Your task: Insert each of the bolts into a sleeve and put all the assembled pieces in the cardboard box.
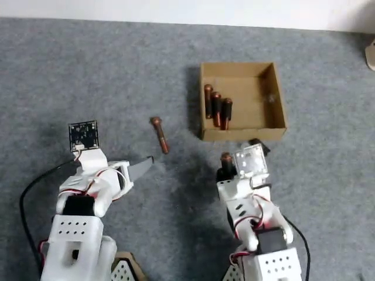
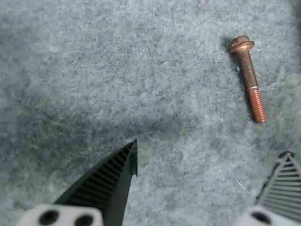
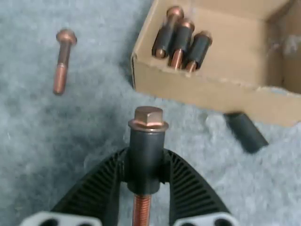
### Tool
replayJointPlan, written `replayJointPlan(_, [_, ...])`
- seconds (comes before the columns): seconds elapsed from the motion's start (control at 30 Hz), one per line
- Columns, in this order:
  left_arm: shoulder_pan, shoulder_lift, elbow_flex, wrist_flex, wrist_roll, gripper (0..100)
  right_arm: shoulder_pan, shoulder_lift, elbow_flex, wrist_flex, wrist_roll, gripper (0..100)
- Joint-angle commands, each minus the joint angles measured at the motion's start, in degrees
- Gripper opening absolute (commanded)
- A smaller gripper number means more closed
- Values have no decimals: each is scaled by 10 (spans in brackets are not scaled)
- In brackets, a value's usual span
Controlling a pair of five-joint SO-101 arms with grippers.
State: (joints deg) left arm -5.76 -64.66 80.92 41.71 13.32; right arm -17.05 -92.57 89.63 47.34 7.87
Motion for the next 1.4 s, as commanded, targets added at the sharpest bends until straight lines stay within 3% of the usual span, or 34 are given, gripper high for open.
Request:
replayJointPlan(0.0, [-6,-8,-12,0,-7,411,16,145,-107,-39,6,5])
replayJointPlan(0.4, [-4,-8,14,-32,-32,411,93,575,-509,-51,6,5])
replayJointPlan(1.17, [-2,-8,15,-33,-33,411,123,1054,-926,-52,2,5])
replayJointPlan(1.37, [-2,-8,15,-33,-33,411,128,1138,-983,-52,-40,6])
